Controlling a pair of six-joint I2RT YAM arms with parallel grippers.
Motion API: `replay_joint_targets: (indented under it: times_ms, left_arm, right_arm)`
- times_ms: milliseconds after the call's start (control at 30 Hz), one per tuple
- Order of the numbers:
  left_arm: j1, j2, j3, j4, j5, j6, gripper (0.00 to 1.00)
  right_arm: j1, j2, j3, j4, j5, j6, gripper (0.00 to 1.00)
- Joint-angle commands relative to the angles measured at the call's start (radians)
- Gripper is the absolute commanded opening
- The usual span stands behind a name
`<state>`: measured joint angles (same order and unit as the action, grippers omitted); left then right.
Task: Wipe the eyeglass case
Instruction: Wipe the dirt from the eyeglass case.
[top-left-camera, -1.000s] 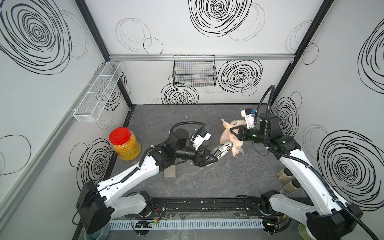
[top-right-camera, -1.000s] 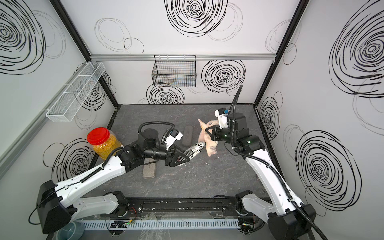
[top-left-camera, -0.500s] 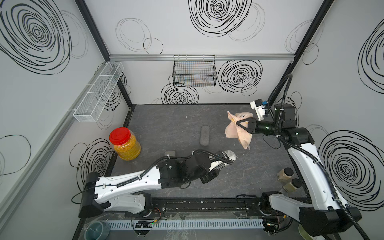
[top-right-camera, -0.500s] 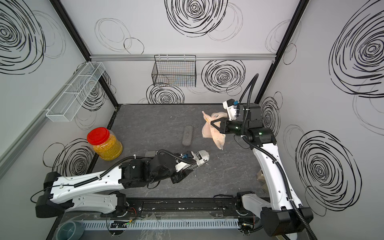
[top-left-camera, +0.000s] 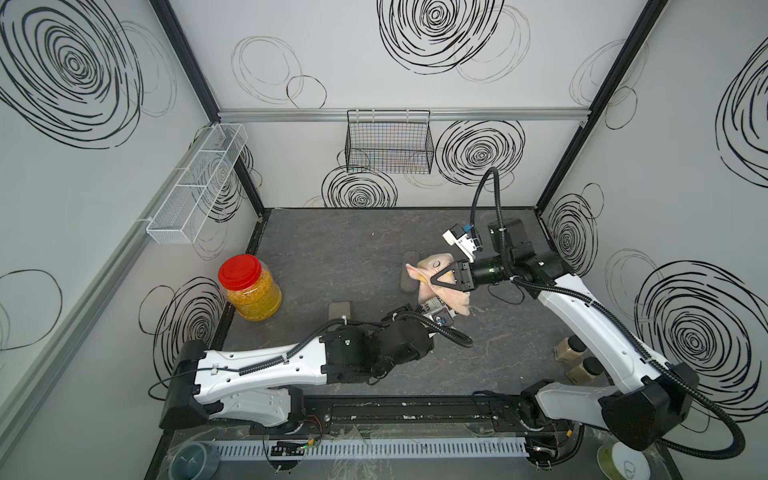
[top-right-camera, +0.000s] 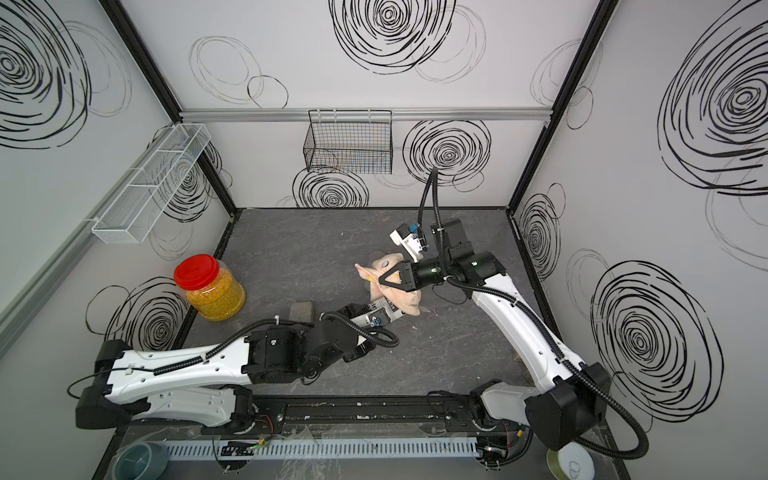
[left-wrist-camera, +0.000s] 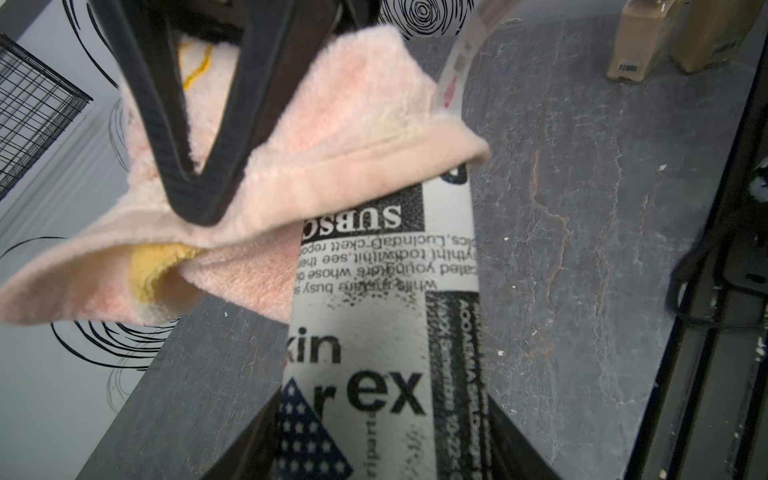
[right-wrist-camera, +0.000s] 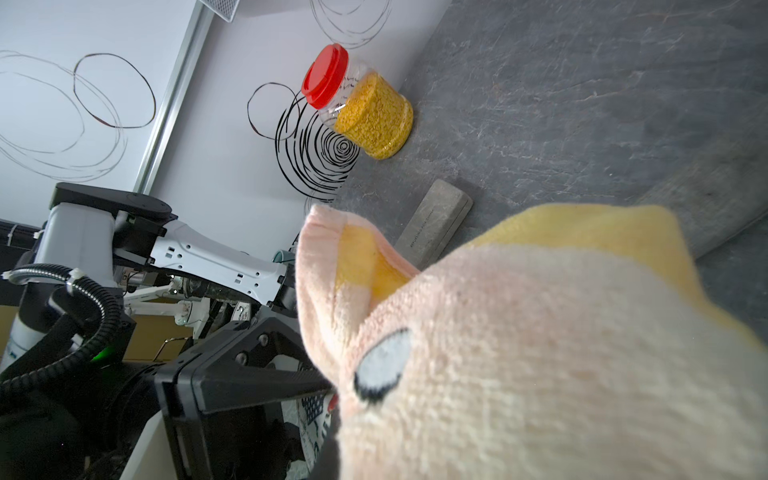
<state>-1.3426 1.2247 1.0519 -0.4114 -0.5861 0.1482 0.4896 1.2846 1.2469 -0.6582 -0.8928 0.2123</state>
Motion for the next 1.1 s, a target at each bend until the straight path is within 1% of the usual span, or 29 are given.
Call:
replay_joint_targets:
  times_ms: [0, 100, 167, 233, 333, 400, 467, 533, 600, 633, 767, 900, 967, 1033, 1067]
  left_arm:
    - [-0.024, 0.024, -0.001, 0.07, -0.099, 0.039, 0.63]
    - [-0.033, 0.04, -0.001, 0.069, -0.113, 0.039, 0.63]
    - [-0.033, 0.042, -0.007, 0.066, -0.126, 0.032, 0.63]
    - [-0.035, 0.031, -0.025, 0.074, -0.147, 0.025, 0.63]
    - [-0.024, 0.008, -0.044, 0.073, -0.162, 0.012, 0.63]
    - [-0.014, -0.008, -0.055, 0.072, -0.152, 0.004, 0.63]
    - [-0.003, -0.022, -0.065, 0.075, -0.139, -0.005, 0.63]
    - [0.004, -0.027, -0.067, 0.077, -0.128, -0.008, 0.63]
    - [0.008, -0.025, -0.064, 0.084, -0.118, -0.004, 0.63]
    - [0.009, -0.022, -0.06, 0.086, -0.115, -0.004, 0.63]
    - [0.004, 0.002, -0.04, 0.09, -0.109, 0.003, 0.63]
    - [-0.002, 0.013, -0.035, 0.09, -0.114, -0.001, 0.62]
    - [-0.002, 0.007, -0.039, 0.087, -0.114, -0.008, 0.62]
    - [-0.003, -0.005, -0.046, 0.086, -0.114, -0.017, 0.62]
    - [-0.002, -0.015, -0.052, 0.089, -0.112, -0.022, 0.62]
  right_arm:
    - [0.058, 0.044, 0.008, 0.028, -0.001, -0.016, 0.07]
    - [0.097, 0.093, 0.024, 0.016, 0.005, -0.02, 0.06]
    - [0.103, 0.105, 0.032, -0.015, 0.045, -0.024, 0.06]
    - [0.089, 0.095, 0.019, -0.036, 0.114, -0.025, 0.05]
    - [0.046, 0.064, -0.012, -0.079, 0.186, -0.039, 0.05]
    - [-0.01, 0.032, -0.022, -0.106, 0.214, -0.036, 0.04]
    - [-0.073, -0.013, -0.036, -0.1, 0.222, -0.032, 0.04]
    - [-0.1, -0.054, -0.047, -0.066, 0.193, -0.031, 0.03]
    - [-0.08, -0.064, -0.039, -0.037, 0.114, -0.027, 0.04]
    - [-0.052, -0.059, -0.031, -0.027, 0.094, -0.025, 0.04]
    - [0.089, -0.015, 0.003, 0.032, 0.102, -0.025, 0.04]
    - [0.137, 0.049, 0.013, 0.073, 0.049, 0.001, 0.04]
    - [0.134, 0.061, 0.005, 0.066, 0.073, 0.0, 0.04]
    - [0.111, 0.058, -0.012, 0.046, 0.157, 0.002, 0.04]
    - [0.082, 0.058, -0.02, 0.026, 0.199, 0.008, 0.04]
